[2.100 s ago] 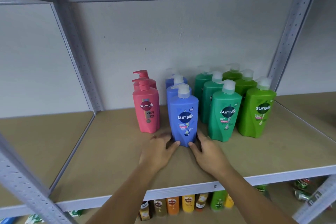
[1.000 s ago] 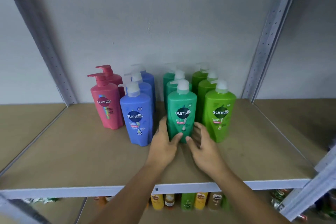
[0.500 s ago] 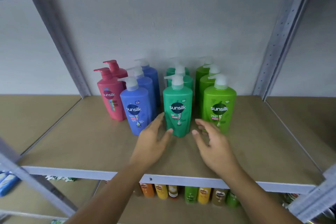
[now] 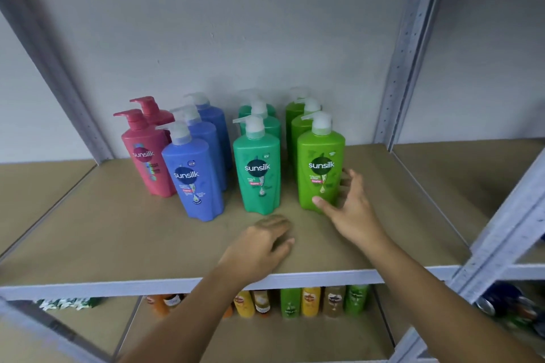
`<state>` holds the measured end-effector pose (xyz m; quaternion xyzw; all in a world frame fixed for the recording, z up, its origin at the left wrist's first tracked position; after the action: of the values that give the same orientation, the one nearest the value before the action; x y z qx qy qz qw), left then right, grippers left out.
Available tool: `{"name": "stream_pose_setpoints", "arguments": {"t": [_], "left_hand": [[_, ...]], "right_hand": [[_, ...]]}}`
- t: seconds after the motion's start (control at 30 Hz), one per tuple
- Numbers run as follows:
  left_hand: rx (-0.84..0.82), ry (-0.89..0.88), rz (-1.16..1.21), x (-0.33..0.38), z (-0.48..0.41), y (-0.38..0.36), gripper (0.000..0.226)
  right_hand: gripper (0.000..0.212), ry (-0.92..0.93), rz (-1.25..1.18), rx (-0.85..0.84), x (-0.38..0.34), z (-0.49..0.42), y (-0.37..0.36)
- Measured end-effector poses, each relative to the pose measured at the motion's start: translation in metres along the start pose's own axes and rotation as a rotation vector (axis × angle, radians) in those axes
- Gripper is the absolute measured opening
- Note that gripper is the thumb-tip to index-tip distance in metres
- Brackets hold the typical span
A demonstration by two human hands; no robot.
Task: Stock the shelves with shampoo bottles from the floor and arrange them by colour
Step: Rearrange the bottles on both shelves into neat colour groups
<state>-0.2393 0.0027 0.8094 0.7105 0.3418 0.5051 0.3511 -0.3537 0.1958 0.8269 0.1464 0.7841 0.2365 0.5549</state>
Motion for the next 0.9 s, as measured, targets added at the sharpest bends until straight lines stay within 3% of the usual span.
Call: {"name": "stream_pose_setpoints", "arguments": {"t": [0.13,0.27,0.33,0.47,0.6,0.73,0.9], "left_hand": [[-0.06,0.007,-0.036,-0.002,-0.003,-0.003,0.058],[-0.013,0.0,-0.005,0.005,0.001,0.007,0.051],[0.083,0.009,0.033,0.01,0.006,0.021,0.045],[0.362,-0.065,0.043,0.026,0.002,0.077,0.035],[0.538,-0.13,-0.078,0.043,-0.027,0.145,0.024],[0.484,-0.08,-0.143,0.044,-0.076,0.194,0.027],[0.257,0.073,-0.161,0.03,-0.136,0.227,0.027]], "right_hand": [[0.074,0.015,0.001,-0.057,0.0,-0.009,0.002],[0.072,0.028,-0.011,-0.115,-0.005,-0.011,0.008],[0.064,0.023,-0.105,-0.109,-0.014,-0.015,0.018],[0.042,0.063,-0.209,0.062,-0.057,-0.032,0.067],[0.026,0.138,-0.055,-0.062,-0.112,-0.065,0.105],[0.03,0.076,0.061,-0.325,-0.138,-0.107,0.104],[0.036,0.021,0.146,-0.43,-0.156,-0.15,0.087]]}}
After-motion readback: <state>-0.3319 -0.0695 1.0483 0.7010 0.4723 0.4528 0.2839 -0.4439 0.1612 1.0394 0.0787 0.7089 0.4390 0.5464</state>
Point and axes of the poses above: each hand's wrist, its own z-axis away from the middle knuckle, its own y-axis out of the back of the hand, x = y × z, the point moved 3 cm from there along -z, towards the middle knuckle, and after that the axes turned 7 degrees about z, right-handed, at the moved point
